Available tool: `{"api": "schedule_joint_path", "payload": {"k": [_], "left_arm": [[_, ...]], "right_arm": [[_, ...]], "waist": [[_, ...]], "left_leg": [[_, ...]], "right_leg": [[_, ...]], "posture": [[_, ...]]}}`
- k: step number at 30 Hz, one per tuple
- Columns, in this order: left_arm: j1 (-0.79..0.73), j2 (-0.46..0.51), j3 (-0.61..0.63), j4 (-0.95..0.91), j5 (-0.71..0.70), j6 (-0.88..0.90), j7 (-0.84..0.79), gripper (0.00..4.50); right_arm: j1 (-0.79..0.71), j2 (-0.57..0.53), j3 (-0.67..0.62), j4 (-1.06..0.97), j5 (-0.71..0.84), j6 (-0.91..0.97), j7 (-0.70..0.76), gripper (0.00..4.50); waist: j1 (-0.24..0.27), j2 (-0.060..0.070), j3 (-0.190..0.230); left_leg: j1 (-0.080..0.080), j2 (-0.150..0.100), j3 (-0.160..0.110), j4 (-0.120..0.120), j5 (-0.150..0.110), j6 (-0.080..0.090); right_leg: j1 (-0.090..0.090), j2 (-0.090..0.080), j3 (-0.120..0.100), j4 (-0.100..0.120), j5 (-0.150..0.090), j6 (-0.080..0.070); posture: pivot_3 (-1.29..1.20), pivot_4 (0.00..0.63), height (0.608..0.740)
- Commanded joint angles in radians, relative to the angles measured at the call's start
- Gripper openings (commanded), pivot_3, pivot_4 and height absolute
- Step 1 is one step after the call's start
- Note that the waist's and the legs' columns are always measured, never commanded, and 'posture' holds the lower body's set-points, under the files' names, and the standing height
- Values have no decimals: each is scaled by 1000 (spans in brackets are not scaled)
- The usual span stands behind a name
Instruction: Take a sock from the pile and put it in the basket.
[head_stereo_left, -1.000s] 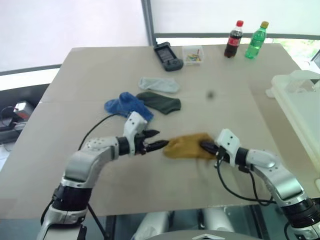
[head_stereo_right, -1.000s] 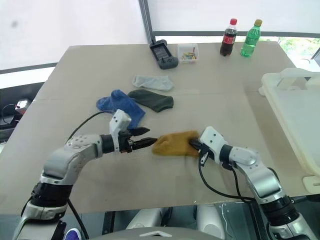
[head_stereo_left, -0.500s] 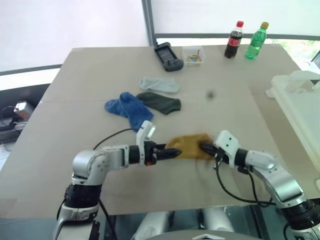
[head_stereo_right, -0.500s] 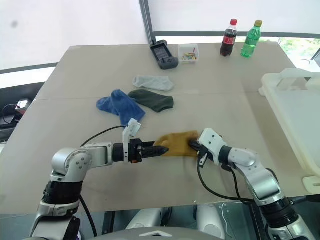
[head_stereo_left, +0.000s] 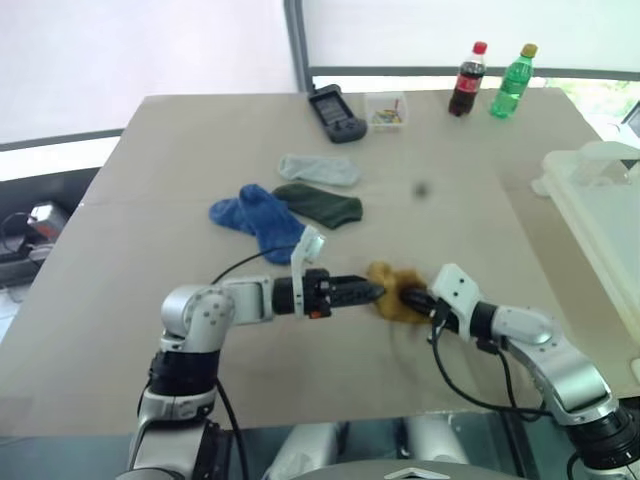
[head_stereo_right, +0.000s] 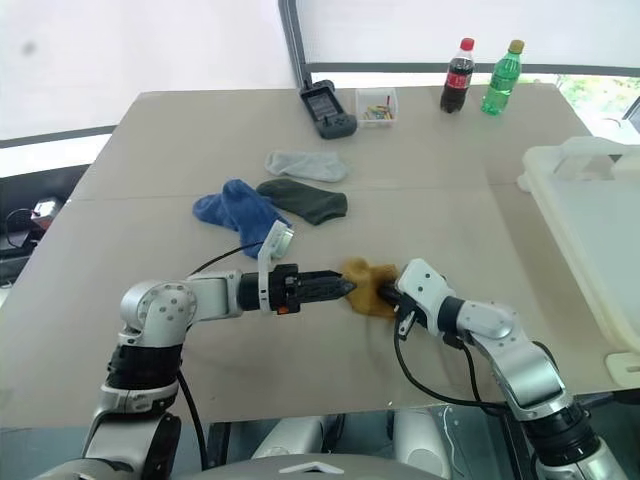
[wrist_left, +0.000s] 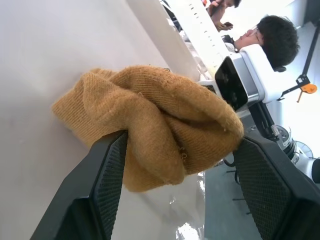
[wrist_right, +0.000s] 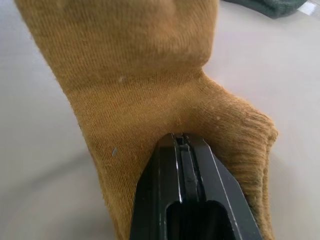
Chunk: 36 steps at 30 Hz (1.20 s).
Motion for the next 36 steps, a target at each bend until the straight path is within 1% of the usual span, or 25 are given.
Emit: {"api": "schedule_joint_path", "payload": {"k": [1,6,13,16,19,24,26,27,29,31,32,33,34,35,36], "left_arm": [[-50,-27,-48,30,13,-42,-26,3437],[-84,-53,-93,76,29,-73,-50,3437],[-119,-88,-153,134,62,-110,-86,3437],[-139,-119,-180,192,107,-157,-86,3437],[-163,-152,-205,272,166,-215,-83,3437],[-185,-203,-241,352,230,-276,-97,3437],[-191,-213,-266,381,262,-302,-110,3437],[-193,-216,-274,393,274,-311,-117,3437],[-196,-222,-288,407,293,-328,-134,3437],[-196,-224,-303,417,310,-334,-147,3437],[-195,-222,-310,420,320,-340,-153,3437],[-191,-216,-315,413,328,-346,-159,3437],[-186,-207,-316,402,337,-356,-165,3437],[-175,-191,-316,374,347,-385,-178,3437],[-165,-174,-315,344,355,-413,-191,3437]], "right_arm": [[10,-3,-18,-56,14,22,-8,66],[33,-19,-67,-142,30,76,-36,66],[94,-81,-109,-276,23,163,-57,66],[117,-108,-155,-319,26,207,-77,66],[147,-148,-211,-354,-4,239,-106,66],[216,-194,-275,-404,-25,287,-128,66],[254,-192,-336,-449,23,332,-110,66],[266,-186,-361,-468,48,352,-103,568],[286,-156,-422,-510,99,393,-106,1149],[272,-113,-461,-538,156,436,-124,1996],[257,-97,-464,-544,173,451,-134,2547],[230,-72,-460,-544,187,468,-157,2877],[204,-50,-451,-539,197,484,-178,3563],[172,-31,-437,-533,208,503,-196,3881],[146,-17,-424,-527,218,517,-208,4325]], "waist": [[2,0,0],[0,0,0],[1,0,0],[4,0,0],[7,-1,0],[11,-1,0],[14,0,0],[18,-1,0],[23,-1,0],[26,-1,0],[26,-1,0],[25,-2,-1],[25,-1,-1],[25,-1,-1],[24,-1,-1]], "left_leg": [[0,0,0,0,0,0],[0,0,0,0,0,0],[-1,0,0,1,0,0],[-1,0,0,1,0,0],[-1,0,0,1,0,0],[-2,0,0,1,0,0],[-2,0,0,1,0,0],[-1,0,0,1,0,0],[-1,0,0,2,0,0],[-1,0,0,2,0,0],[-1,0,0,2,0,0],[0,0,0,2,0,0],[0,0,0,2,0,0],[0,0,0,2,0,0],[0,0,0,2,0,0]], "right_leg": [[0,0,0,0,0,0],[0,0,0,0,0,0],[-1,0,0,0,0,0],[0,0,0,0,0,0],[0,0,0,0,0,0],[0,-1,0,0,0,0],[0,-1,0,0,0,0],[0,-1,0,0,0,0],[1,-1,0,0,0,0],[1,-1,0,0,0,0],[1,-1,0,0,0,0],[2,-1,0,0,0,1],[2,-1,0,0,0,1],[2,-1,0,0,0,1],[2,-1,0,0,0,1]], "posture": [[0,150,740],[0,150,740],[0,150,740],[0,150,740],[0,150,740],[0,150,740],[0,150,740],[0,150,740],[0,150,740],[0,150,740],[0,150,740],[0,150,740],[0,150,740],[0,150,740],[0,150,740]]}}
